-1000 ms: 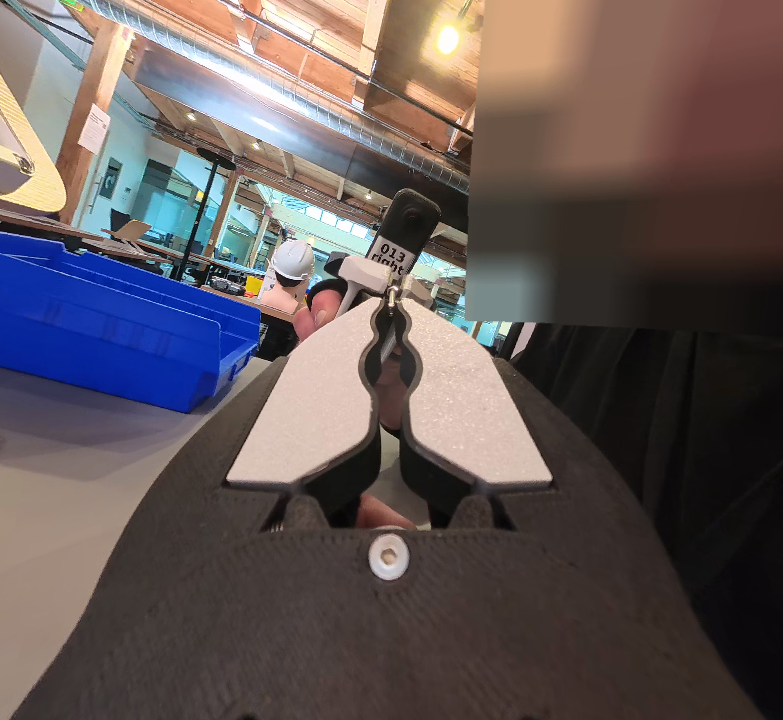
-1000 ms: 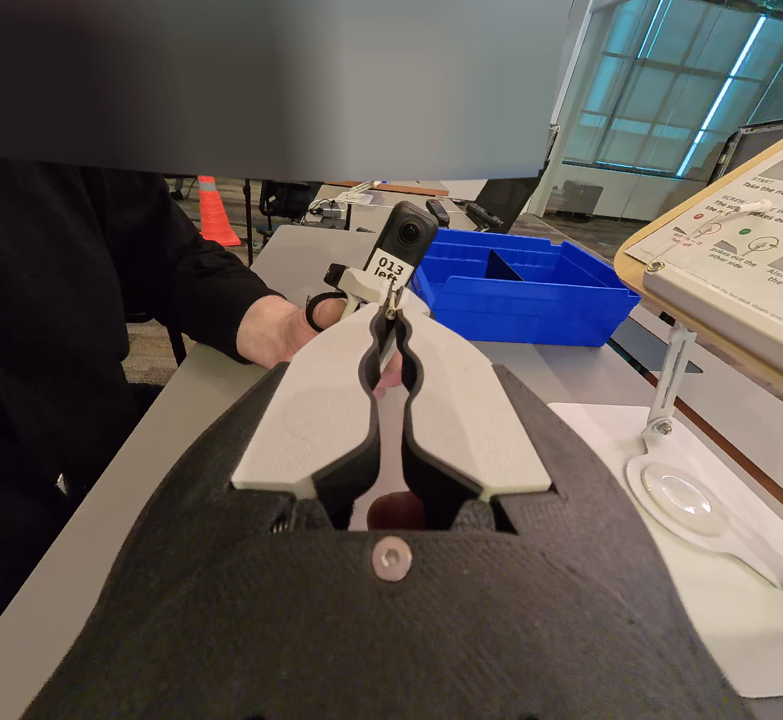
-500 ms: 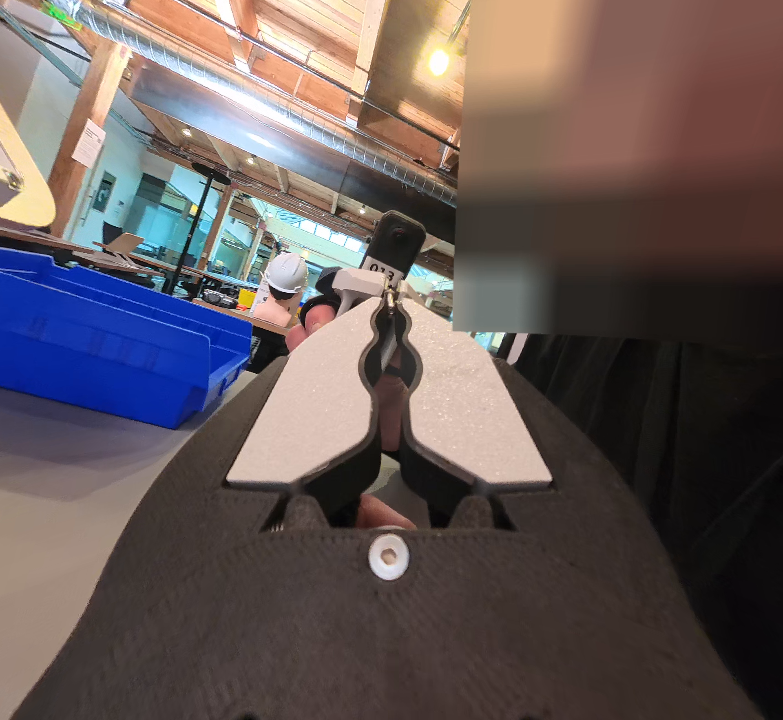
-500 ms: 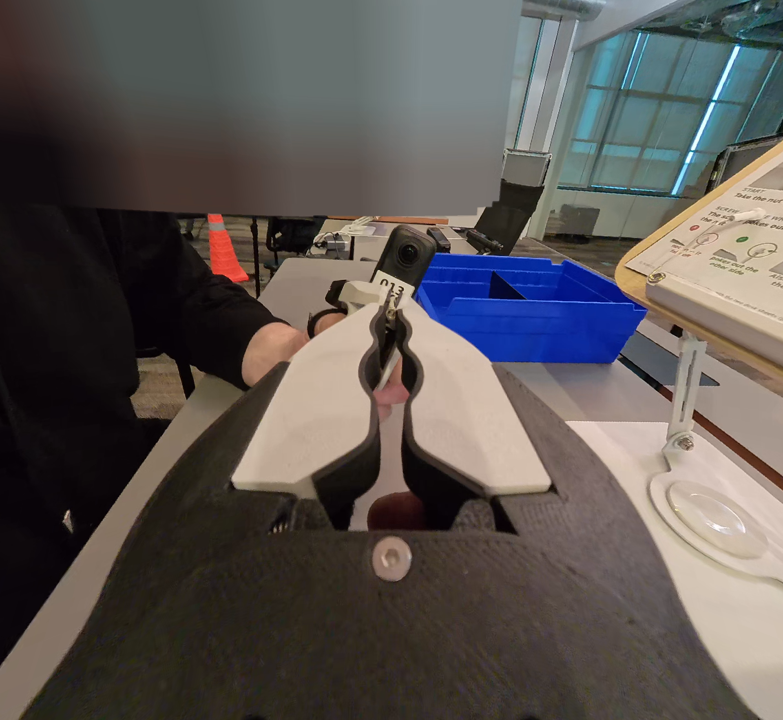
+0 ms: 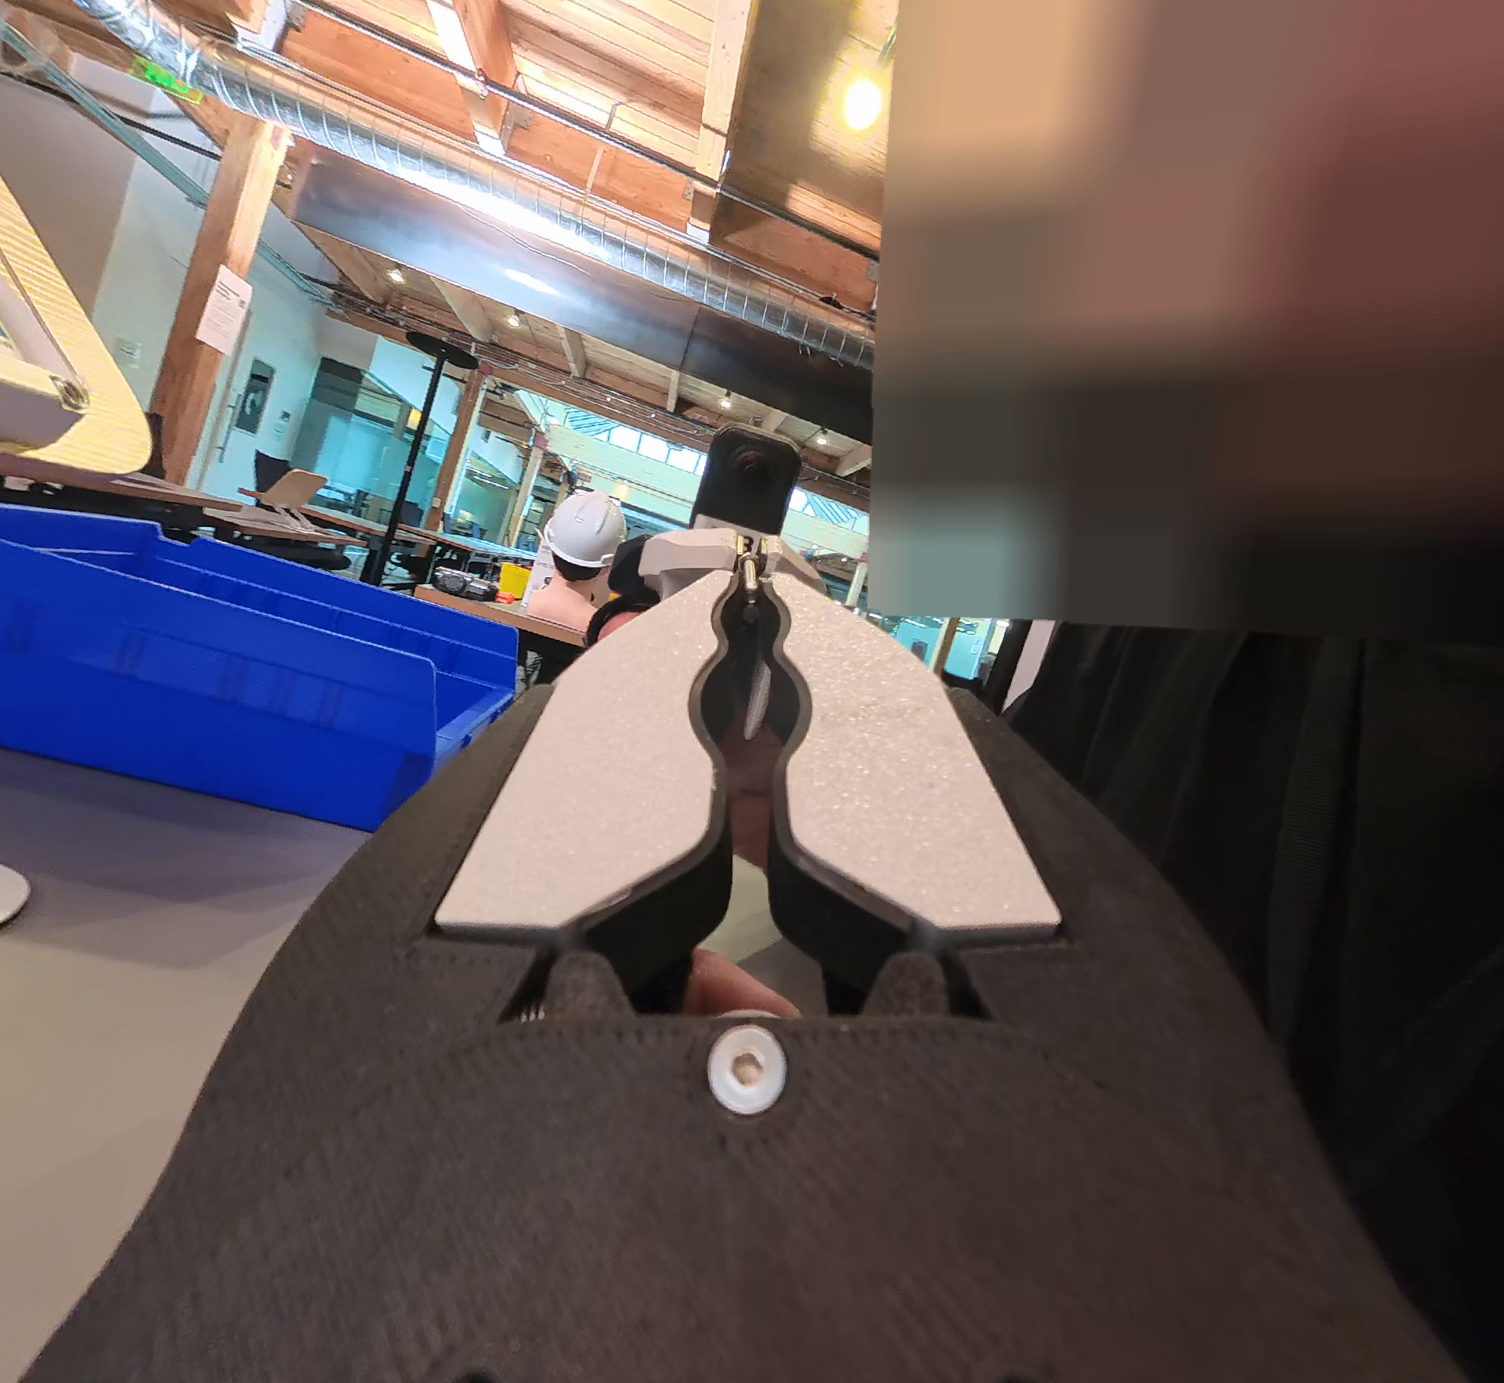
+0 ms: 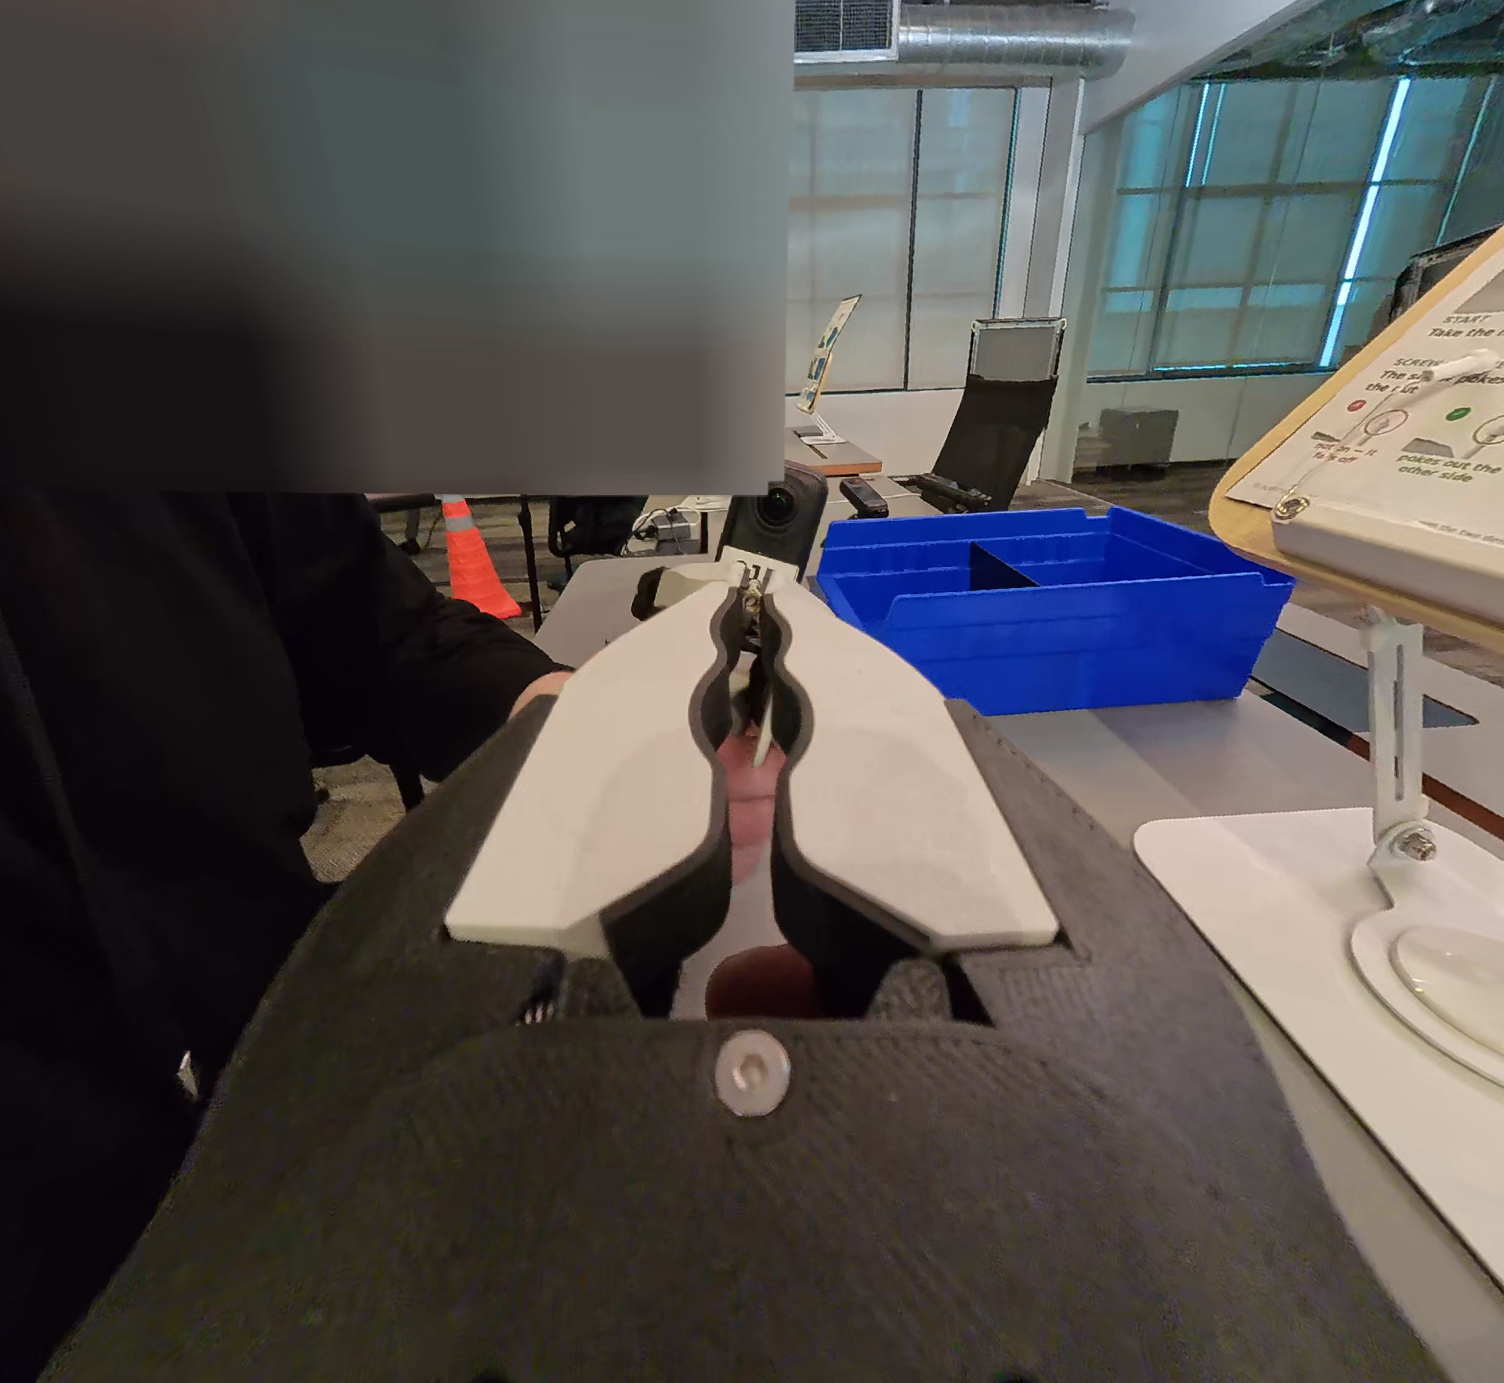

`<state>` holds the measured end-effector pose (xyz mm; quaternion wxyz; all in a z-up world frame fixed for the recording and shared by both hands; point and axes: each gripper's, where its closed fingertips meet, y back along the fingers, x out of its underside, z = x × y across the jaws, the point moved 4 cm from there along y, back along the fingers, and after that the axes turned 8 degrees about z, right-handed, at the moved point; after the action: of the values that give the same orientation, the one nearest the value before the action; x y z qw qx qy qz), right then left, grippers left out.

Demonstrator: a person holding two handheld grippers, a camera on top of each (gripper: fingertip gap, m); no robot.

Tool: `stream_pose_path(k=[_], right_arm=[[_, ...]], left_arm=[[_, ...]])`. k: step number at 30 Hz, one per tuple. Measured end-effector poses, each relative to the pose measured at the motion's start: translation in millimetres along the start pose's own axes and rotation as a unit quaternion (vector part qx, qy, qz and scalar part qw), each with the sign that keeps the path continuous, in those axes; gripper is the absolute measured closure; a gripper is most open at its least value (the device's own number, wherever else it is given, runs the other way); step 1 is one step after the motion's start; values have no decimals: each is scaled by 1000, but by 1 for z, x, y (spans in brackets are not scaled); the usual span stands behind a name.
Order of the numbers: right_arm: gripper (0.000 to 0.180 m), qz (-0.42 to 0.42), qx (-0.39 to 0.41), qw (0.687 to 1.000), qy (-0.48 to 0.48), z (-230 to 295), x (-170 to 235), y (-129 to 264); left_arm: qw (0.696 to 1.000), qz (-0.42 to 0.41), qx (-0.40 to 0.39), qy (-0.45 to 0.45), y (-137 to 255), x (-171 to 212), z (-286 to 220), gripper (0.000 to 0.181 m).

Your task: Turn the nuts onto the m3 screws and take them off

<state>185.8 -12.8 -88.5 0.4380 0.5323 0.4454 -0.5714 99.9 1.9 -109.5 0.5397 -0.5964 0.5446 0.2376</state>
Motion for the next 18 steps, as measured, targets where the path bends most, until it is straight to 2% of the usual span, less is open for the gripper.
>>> stream_pose_path(k=[18], right_arm=[[176, -22, -35, 993, -109, -4, 7, 2]], left_arm=[[989, 71, -55, -118, 1, -1, -2, 178]])
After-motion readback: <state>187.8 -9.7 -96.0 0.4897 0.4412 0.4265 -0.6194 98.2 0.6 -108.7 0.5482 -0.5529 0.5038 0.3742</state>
